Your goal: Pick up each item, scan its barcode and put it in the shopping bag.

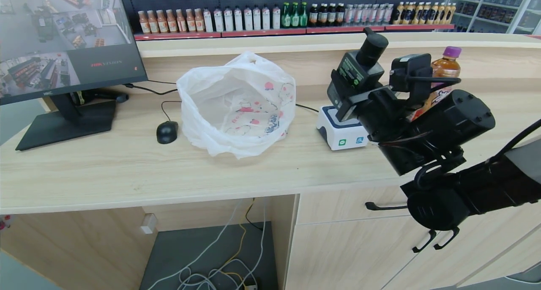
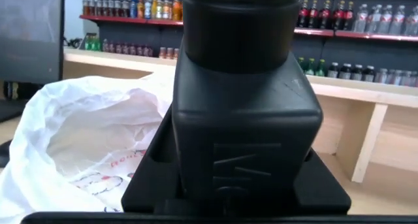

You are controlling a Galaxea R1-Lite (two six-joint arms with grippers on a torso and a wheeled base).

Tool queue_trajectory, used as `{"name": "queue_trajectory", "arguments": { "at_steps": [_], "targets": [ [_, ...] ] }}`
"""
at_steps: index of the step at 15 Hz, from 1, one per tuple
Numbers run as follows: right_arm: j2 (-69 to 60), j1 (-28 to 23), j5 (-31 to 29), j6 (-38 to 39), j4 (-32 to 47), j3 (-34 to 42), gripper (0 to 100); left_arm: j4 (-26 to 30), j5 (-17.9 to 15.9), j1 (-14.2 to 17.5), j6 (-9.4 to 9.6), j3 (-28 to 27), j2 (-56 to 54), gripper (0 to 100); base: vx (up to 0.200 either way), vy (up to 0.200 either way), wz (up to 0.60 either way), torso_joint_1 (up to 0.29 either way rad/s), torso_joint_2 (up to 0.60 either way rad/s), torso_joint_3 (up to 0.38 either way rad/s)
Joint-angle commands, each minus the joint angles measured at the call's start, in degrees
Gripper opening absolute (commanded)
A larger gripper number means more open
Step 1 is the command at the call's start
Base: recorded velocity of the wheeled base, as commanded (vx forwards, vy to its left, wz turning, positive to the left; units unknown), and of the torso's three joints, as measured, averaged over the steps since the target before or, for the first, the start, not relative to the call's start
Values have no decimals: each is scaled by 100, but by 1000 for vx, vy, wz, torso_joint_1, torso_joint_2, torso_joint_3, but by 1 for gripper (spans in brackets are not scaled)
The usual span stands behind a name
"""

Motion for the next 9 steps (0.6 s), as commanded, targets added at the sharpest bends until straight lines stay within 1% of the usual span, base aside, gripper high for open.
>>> {"name": "queue_trajectory", "arguments": {
  "at_steps": [1, 3, 5, 7, 9],
  "targets": [
    [25, 142, -254, 168, -8, 47, 0, 0, 0, -4, 17, 0, -2, 100, 0, 0, 0, 0, 0, 0],
    [-28, 194, -632, 353, -8, 100, 0, 0, 0, -4, 8, 0, -2, 100, 0, 0, 0, 0, 0, 0],
    [-45, 107, -755, 406, -8, 82, 0, 0, 0, 5, -9, 0, -2, 100, 0, 0, 0, 0, 0, 0],
    [-89, 80, -755, 406, -8, -50, 0, 0, 0, -4, -18, 0, -2, 100, 0, 200, 0, 0, -5, 2],
    [-89, -87, -755, 432, -8, -111, 0, 0, 0, -4, -18, 0, -2, 100, 0, 200, 0, -5, 2, 5]
  ]
}}
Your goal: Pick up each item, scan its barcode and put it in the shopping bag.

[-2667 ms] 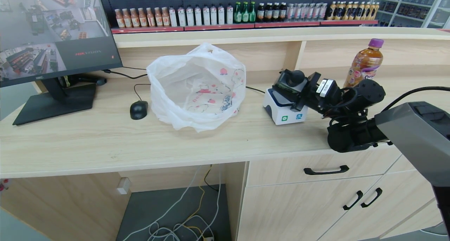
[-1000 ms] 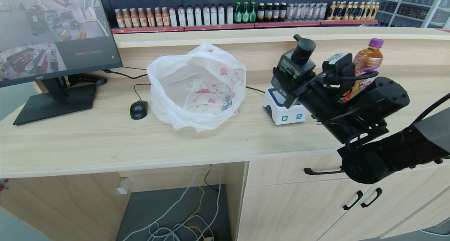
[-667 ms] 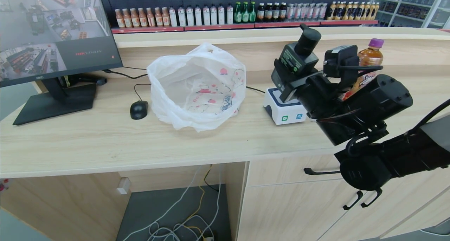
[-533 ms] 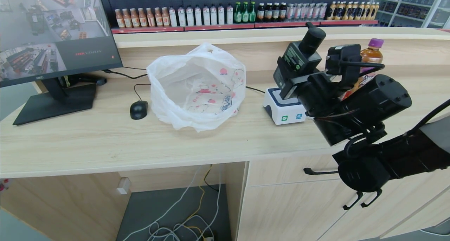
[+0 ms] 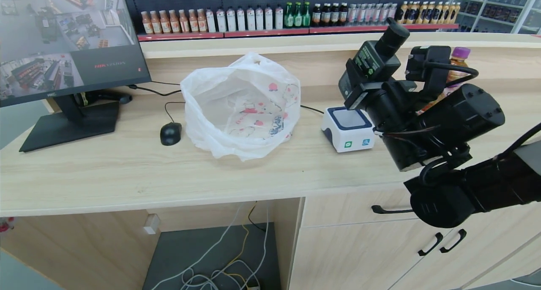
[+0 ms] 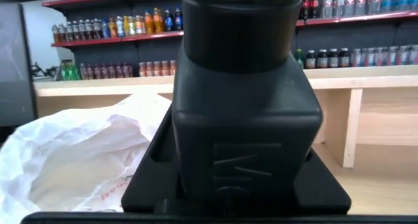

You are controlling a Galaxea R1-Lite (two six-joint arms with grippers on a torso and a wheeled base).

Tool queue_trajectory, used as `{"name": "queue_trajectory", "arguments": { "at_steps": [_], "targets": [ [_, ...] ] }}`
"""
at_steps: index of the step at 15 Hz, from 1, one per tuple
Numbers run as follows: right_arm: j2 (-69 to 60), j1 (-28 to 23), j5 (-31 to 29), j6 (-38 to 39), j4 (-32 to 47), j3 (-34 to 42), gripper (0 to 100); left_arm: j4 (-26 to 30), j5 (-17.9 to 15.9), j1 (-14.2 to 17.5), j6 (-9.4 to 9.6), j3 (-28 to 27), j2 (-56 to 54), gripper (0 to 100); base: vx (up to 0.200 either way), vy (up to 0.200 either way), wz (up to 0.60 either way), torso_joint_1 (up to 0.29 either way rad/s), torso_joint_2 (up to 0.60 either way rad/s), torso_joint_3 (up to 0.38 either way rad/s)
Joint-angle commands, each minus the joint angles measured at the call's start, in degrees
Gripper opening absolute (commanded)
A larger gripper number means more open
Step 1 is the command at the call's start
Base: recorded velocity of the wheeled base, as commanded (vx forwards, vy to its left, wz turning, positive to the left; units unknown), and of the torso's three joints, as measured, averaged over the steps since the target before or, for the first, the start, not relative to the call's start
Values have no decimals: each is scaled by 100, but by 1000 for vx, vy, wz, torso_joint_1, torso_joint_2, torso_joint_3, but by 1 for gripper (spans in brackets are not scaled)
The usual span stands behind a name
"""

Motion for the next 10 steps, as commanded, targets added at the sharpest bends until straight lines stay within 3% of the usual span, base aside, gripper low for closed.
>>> {"name": "queue_trajectory", "arguments": {
  "at_steps": [1, 8, 10],
  "targets": [
    [-13, -95, 3, 75, 2, -14, 0, 0, 2, -6, 9, 0, -2, 100, 0, 200, 0, 2, 7, 2],
    [-189, -78, -67, 189, 2, 91, 0, 0, 2, -6, 9, 0, -2, 100, 0, 200, 0, 1, 4, 2],
    [-215, -43, 29, 198, 28, 3, 0, 0, 2, -6, 18, 0, -2, 100, 0, 0, 0, 0, 0, 0]
  ]
}}
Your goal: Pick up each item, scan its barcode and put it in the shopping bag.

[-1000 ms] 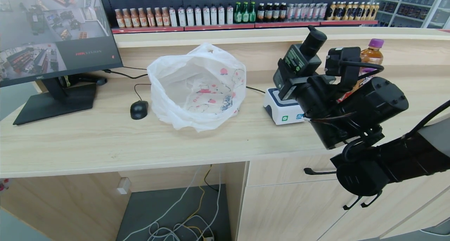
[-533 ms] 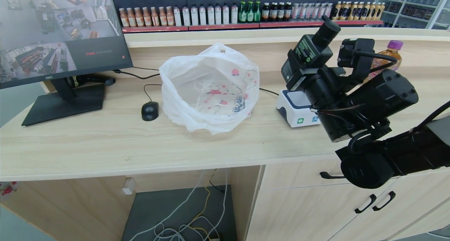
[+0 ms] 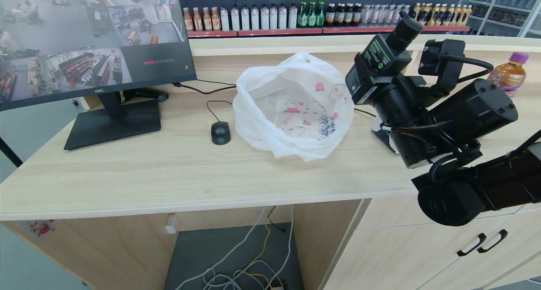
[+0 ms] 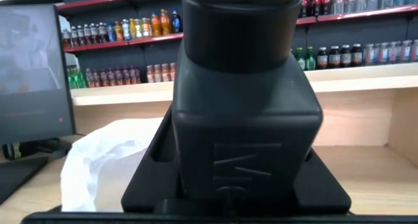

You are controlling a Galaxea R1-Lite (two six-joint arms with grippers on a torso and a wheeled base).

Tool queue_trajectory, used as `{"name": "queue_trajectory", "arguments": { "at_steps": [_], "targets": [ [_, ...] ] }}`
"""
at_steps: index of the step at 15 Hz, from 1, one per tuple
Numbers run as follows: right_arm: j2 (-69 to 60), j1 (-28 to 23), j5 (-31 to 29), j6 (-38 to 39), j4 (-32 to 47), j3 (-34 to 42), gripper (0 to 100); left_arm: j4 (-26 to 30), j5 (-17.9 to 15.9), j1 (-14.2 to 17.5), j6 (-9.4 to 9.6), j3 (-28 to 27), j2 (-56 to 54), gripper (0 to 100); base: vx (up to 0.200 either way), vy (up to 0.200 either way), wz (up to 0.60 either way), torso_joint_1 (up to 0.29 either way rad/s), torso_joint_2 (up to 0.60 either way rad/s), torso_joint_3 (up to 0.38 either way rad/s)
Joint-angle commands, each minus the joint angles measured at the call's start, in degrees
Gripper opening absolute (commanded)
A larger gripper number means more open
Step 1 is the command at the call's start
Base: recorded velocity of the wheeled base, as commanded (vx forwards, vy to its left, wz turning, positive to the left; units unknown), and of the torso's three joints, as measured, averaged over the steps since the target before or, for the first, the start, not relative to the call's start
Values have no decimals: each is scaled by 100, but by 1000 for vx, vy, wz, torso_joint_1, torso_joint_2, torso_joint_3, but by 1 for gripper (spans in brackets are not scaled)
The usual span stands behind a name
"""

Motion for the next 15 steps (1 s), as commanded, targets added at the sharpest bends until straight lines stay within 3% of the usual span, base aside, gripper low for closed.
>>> {"name": "queue_trajectory", "arguments": {
  "at_steps": [1, 4, 10, 15],
  "targets": [
    [-59, 75, 58, -4, 144, -111, 0, 0, -2, 2, 2, 0, -2, 100, 0, 0, 0, 0, 0, 0],
    [-120, 268, 67, -4, 698, -436, 0, 0, -2, 2, -7, 0, -2, 100, 0, 0, 0, 0, 0, 0],
    [100, 602, 67, 295, 3352, -2422, 0, 0, -2, 2, -7, 0, -2, 100, 0, 0, 0, 0, 0, 0],
    [987, 611, 480, 356, 4064, -3767, 0, 0, -2, 2, -7, 0, -2, 100, 0, 0, 0, 0, 0, 0]
  ]
}}
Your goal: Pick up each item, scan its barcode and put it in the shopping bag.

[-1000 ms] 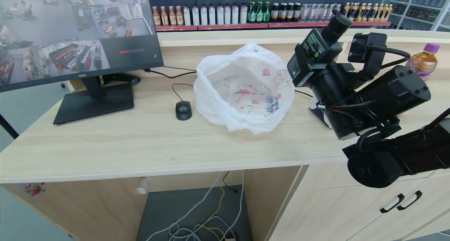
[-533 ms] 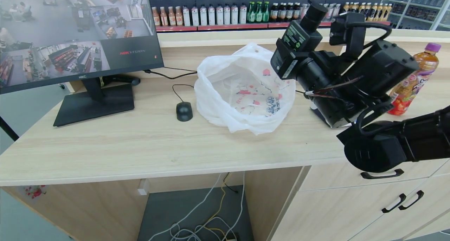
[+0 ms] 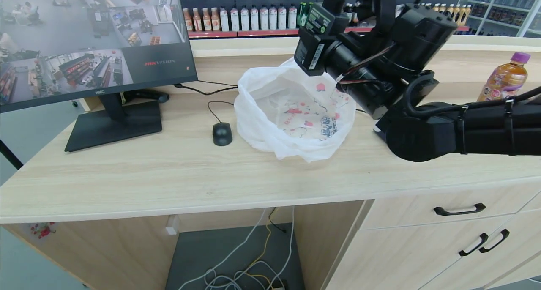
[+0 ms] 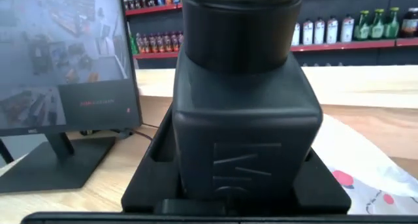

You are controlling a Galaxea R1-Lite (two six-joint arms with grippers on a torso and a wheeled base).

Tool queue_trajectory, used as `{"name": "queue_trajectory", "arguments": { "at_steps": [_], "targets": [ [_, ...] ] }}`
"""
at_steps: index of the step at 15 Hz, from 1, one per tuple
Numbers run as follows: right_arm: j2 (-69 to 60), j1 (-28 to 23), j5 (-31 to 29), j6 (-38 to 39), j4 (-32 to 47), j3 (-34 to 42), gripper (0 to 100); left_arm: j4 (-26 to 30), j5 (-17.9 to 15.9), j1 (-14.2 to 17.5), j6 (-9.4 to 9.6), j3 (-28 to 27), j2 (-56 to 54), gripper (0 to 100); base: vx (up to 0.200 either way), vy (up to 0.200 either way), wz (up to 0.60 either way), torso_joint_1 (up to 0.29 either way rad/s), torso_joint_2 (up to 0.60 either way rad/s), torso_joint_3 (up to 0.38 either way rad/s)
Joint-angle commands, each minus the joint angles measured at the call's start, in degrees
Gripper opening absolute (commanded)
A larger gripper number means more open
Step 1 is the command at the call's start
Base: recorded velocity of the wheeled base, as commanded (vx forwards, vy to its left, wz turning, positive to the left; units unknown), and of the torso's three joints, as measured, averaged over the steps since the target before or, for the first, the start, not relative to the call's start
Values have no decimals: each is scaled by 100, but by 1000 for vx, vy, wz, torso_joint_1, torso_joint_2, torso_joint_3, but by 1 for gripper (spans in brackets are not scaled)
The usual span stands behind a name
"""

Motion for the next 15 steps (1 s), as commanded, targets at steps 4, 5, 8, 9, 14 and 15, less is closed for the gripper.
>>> {"name": "queue_trajectory", "arguments": {
  "at_steps": [4, 5, 8, 9, 14, 15],
  "targets": [
    [1175, 45, 58, 6, 227, -1175, 0, 0, 0, -1, -1, 0, -2, 100, 0, 0, 0, 0, 0, 0],
    [1325, 63, 49, -2, 367, -1272, 0, 0, 0, -1, -1, 0, -2, 100, 0, 0, 0, 0, 0, 0],
    [1632, 151, -4, -73, 649, -1500, 0, 0, 0, -1, -1, 0, -2, 100, 0, 0, 0, 0, 0, 0],
    [1720, 177, -13, -82, 657, -1544, 0, 0, 0, -1, -1, 0, -2, 100, 0, 0, 0, 0, 0, 0],
    [2133, 169, -136, -187, 956, -1790, 0, 0, 0, 7, 8, 0, -2, 100, 0, 0, 0, 0, 0, 0],
    [2256, 142, -145, -213, 956, -1931, 0, 0, 0, 7, 8, 0, -2, 100, 0, 0, 0, 0, 0, 0]
  ]
}}
